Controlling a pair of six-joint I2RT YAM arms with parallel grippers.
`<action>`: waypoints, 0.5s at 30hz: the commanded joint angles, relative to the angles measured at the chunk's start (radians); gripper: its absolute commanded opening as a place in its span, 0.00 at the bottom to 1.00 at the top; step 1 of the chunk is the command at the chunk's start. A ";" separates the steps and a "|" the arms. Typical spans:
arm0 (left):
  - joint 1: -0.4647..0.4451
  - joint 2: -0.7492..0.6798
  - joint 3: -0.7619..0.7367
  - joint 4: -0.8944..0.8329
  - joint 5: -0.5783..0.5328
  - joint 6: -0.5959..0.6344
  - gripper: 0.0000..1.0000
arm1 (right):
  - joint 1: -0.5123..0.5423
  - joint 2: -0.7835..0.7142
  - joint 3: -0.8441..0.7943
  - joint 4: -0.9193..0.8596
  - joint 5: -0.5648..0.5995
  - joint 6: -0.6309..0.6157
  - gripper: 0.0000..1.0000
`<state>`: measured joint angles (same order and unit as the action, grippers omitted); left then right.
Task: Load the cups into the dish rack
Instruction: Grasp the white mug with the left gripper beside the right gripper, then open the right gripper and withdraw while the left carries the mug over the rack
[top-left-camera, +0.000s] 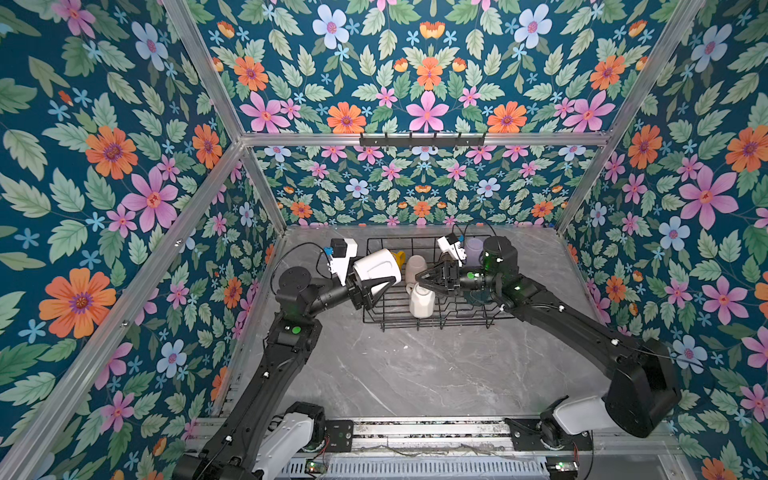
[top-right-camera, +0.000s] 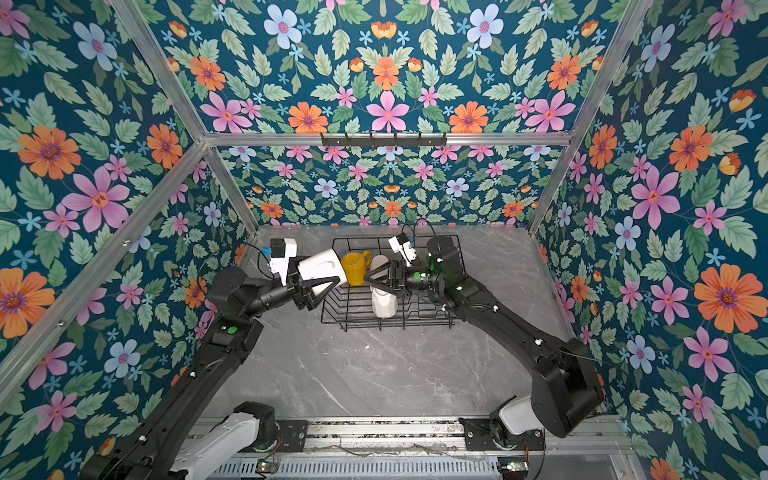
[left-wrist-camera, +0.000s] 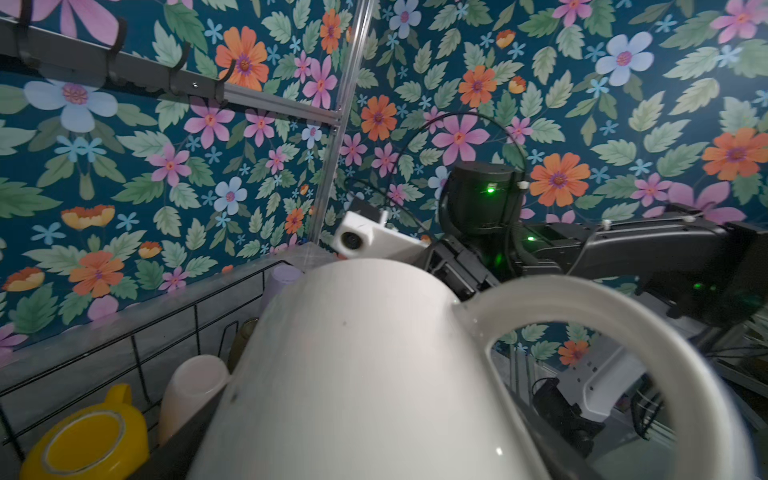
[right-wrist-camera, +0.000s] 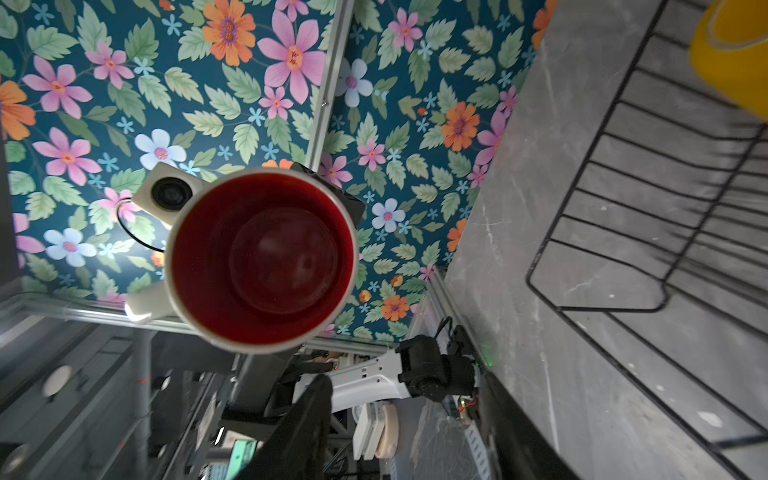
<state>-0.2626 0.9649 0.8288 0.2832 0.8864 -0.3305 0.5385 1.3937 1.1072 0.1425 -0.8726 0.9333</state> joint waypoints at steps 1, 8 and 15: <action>-0.002 0.045 0.081 -0.273 -0.130 0.103 0.00 | -0.008 -0.073 0.010 -0.267 0.204 -0.230 0.65; -0.061 0.173 0.271 -0.622 -0.357 0.159 0.00 | -0.044 -0.282 -0.065 -0.381 0.502 -0.382 0.86; -0.231 0.299 0.400 -0.805 -0.697 0.204 0.00 | -0.158 -0.404 -0.133 -0.381 0.521 -0.421 0.92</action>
<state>-0.4465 1.2339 1.1854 -0.4423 0.3775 -0.1730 0.4015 1.0069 0.9871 -0.2356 -0.3824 0.5610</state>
